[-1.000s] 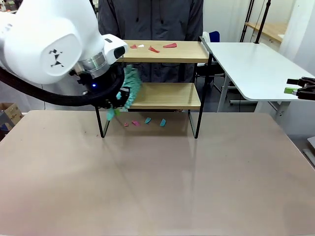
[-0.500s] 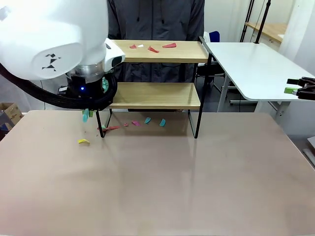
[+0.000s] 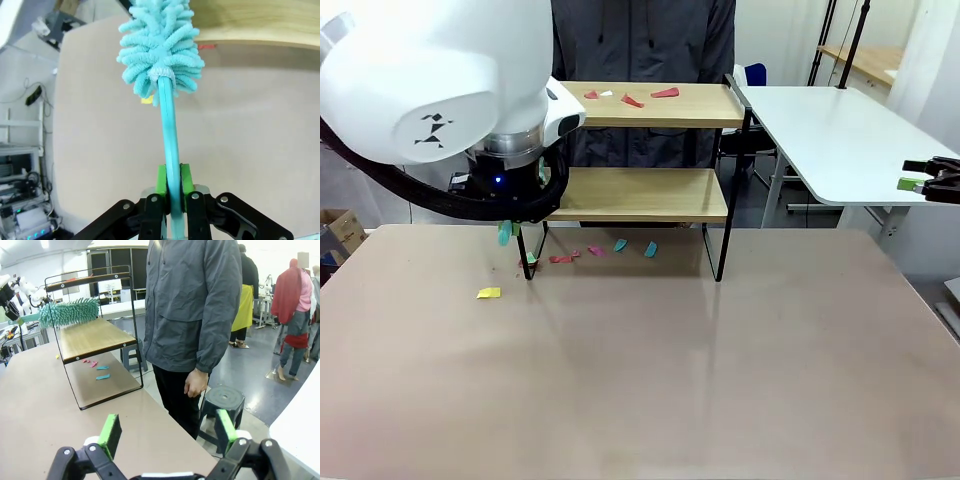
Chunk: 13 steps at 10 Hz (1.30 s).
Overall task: Clean the shelf.
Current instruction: Clean the specific section of the Shelf indicated by the human with the Duster.
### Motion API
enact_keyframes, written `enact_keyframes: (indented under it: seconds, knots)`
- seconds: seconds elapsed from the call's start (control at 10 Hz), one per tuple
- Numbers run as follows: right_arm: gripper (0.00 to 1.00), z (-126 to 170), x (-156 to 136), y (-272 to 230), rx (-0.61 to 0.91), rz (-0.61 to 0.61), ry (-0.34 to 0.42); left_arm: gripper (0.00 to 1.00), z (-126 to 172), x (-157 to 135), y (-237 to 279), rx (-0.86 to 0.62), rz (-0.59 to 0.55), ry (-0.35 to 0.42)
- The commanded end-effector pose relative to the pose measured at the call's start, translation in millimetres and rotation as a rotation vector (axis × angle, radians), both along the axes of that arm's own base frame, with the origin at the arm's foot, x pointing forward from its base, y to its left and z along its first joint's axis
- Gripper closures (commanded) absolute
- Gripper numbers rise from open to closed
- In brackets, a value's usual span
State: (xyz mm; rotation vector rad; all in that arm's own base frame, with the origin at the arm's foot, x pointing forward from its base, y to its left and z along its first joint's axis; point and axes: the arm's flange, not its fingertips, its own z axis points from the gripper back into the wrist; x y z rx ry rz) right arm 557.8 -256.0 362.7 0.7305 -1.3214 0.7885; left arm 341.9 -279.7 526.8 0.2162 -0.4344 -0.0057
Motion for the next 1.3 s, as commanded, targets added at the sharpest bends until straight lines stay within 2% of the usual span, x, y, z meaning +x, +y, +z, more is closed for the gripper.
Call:
enact_keyframes:
  seconds: [0.0,0.3,0.6,0.8,1.0,1.2]
  knots:
    - [0.00,5.2,-0.2,1.9,0.004,-0.007,0.014,0.87,14.6,-11.8,9.5,-0.151,-0.218,-0.009]
    - [0.00,5.2,-0.2,1.9,0.004,-0.007,0.014,0.87,21.5,-21.7,20.9,-0.268,-0.431,0.073]
    - [0.00,5.2,-0.2,1.9,0.004,-0.007,0.014,0.87,38.3,-38.8,37.8,-0.296,-0.678,0.242]
    - [0.00,5.2,-0.2,1.9,0.004,-0.007,0.014,0.87,52.1,-47.8,55.9,-0.363,-0.808,0.321]
    - [0.00,5.2,-0.2,1.9,0.004,-0.007,0.014,0.87,70.7,-59.9,82.7,-0.389,-0.845,0.420]
    - [0.00,5.2,-0.2,1.9,0.004,-0.007,0.014,0.87,91.5,-78.1,110.7,-0.330,-0.860,0.597]
